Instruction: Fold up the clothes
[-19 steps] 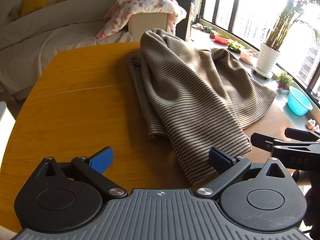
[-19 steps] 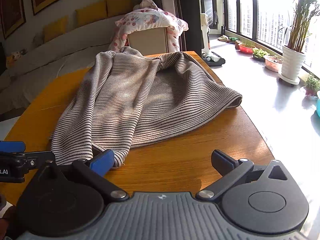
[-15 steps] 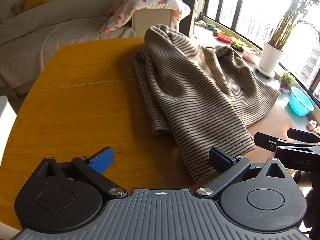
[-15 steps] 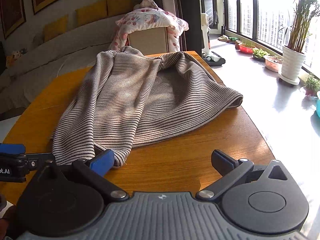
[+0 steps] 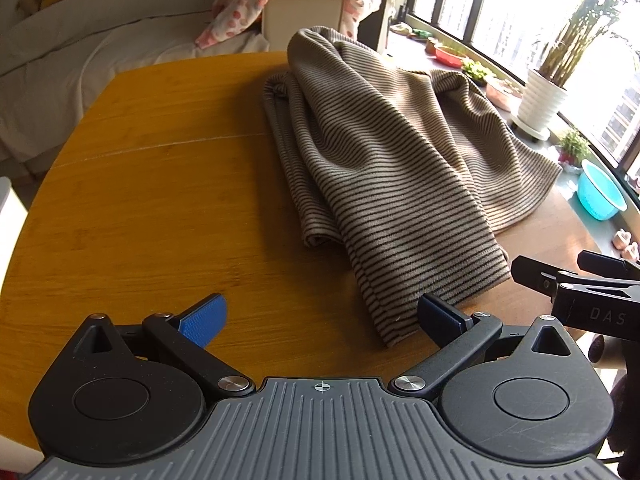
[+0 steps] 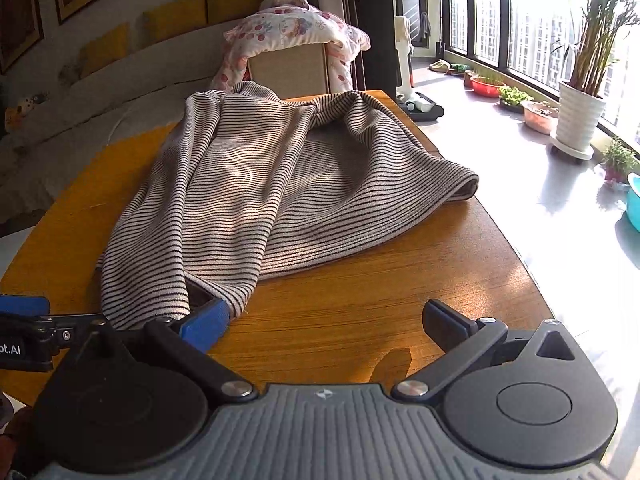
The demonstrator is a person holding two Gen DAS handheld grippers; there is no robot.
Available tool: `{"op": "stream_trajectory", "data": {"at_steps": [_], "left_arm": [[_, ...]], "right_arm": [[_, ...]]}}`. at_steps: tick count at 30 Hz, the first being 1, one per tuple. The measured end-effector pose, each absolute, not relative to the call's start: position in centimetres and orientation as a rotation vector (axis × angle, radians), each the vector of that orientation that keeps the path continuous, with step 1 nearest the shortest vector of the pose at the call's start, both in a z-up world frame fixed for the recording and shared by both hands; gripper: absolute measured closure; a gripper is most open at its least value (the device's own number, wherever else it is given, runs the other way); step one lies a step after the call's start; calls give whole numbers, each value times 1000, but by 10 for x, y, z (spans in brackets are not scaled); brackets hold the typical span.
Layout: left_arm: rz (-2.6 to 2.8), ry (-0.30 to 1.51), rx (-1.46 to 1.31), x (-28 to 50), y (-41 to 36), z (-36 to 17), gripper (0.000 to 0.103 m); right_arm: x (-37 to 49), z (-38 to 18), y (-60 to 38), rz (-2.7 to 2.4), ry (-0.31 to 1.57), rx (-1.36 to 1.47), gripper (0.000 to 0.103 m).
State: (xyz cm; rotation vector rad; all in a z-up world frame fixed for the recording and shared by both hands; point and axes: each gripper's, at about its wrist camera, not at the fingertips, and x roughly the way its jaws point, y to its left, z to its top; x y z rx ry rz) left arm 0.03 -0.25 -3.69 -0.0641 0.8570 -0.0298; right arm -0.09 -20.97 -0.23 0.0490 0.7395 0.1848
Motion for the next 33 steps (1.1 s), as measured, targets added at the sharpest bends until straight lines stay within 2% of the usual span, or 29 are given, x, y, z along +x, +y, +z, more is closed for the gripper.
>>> {"op": "stream_trajectory", "data": {"at_steps": [15, 33], "left_arm": [[-28, 868, -76, -10, -7, -51, 0], [-31, 899, -84, 10, 6, -31, 0]], "right_arm": [[0, -7, -212, 178, 754, 57, 0], [-1, -12, -211, 176, 769, 59, 0]]}}
